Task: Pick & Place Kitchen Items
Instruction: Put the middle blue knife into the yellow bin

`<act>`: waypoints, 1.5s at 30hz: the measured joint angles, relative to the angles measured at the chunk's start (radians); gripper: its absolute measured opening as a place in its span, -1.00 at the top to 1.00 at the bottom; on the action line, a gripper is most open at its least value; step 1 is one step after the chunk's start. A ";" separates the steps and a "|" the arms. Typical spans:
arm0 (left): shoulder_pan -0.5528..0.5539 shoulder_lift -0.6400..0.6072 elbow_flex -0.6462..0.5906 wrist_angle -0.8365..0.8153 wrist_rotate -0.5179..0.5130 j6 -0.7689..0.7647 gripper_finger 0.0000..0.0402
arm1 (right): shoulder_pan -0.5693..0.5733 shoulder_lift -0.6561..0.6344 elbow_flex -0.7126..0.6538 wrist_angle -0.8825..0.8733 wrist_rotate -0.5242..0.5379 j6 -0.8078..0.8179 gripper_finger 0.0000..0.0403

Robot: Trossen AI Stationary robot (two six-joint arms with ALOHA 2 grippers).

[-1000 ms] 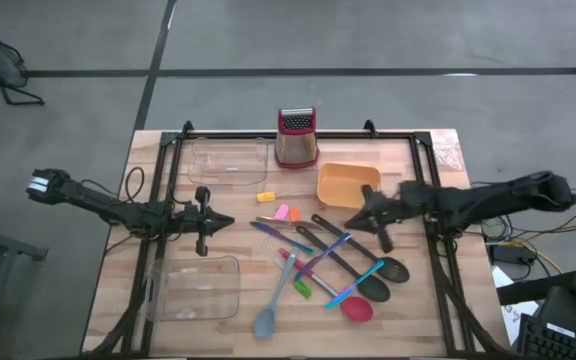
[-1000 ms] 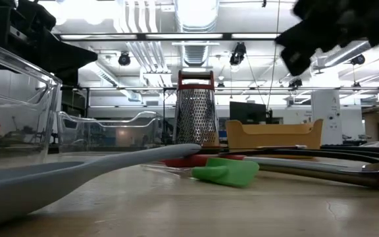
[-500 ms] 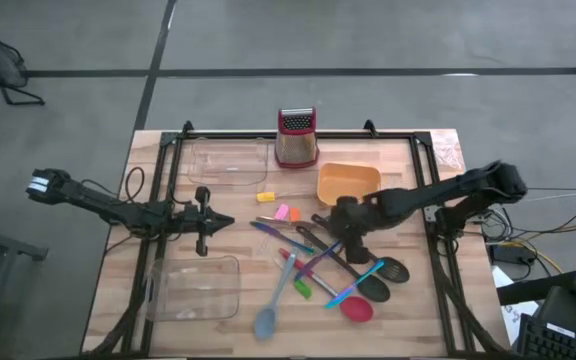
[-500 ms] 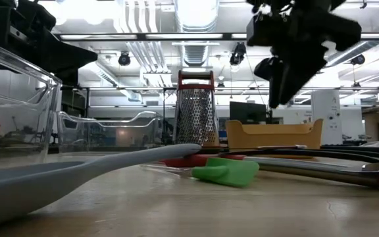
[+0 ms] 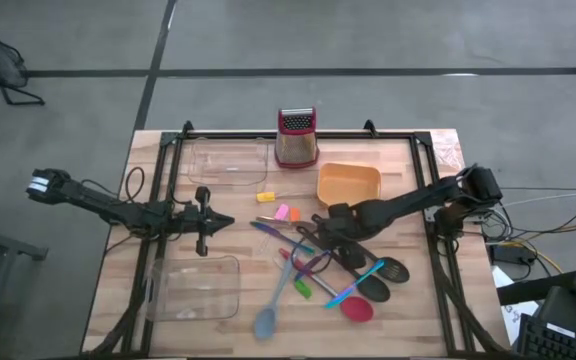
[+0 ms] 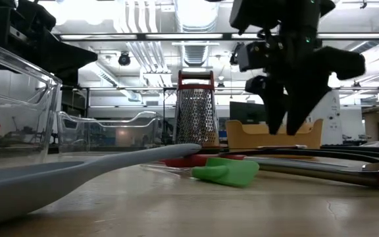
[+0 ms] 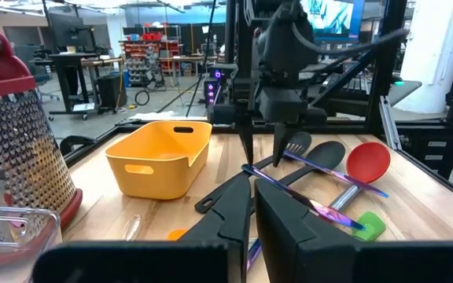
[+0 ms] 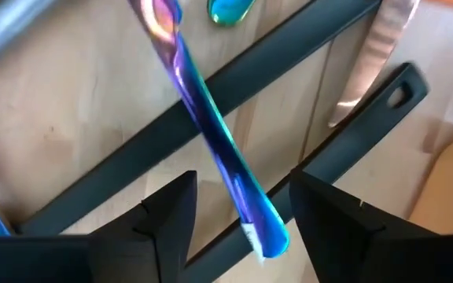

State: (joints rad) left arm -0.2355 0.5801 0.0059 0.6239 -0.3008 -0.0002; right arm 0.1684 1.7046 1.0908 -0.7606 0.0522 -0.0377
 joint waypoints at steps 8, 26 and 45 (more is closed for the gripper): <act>0.000 0.000 0.000 0.000 0.000 0.000 0.86 | 0.016 0.000 -0.064 0.072 0.001 0.008 0.10; 0.000 0.000 0.000 -0.001 0.000 0.000 0.88 | 0.018 0.013 -0.095 0.169 0.029 -0.027 0.40; 0.000 0.000 0.000 -0.001 0.000 0.000 0.88 | 0.020 0.013 -0.099 0.171 0.028 -0.022 0.72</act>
State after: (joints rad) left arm -0.2355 0.5803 0.0059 0.6231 -0.3009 0.0001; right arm 0.1882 1.7176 0.9913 -0.5893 0.0803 -0.0593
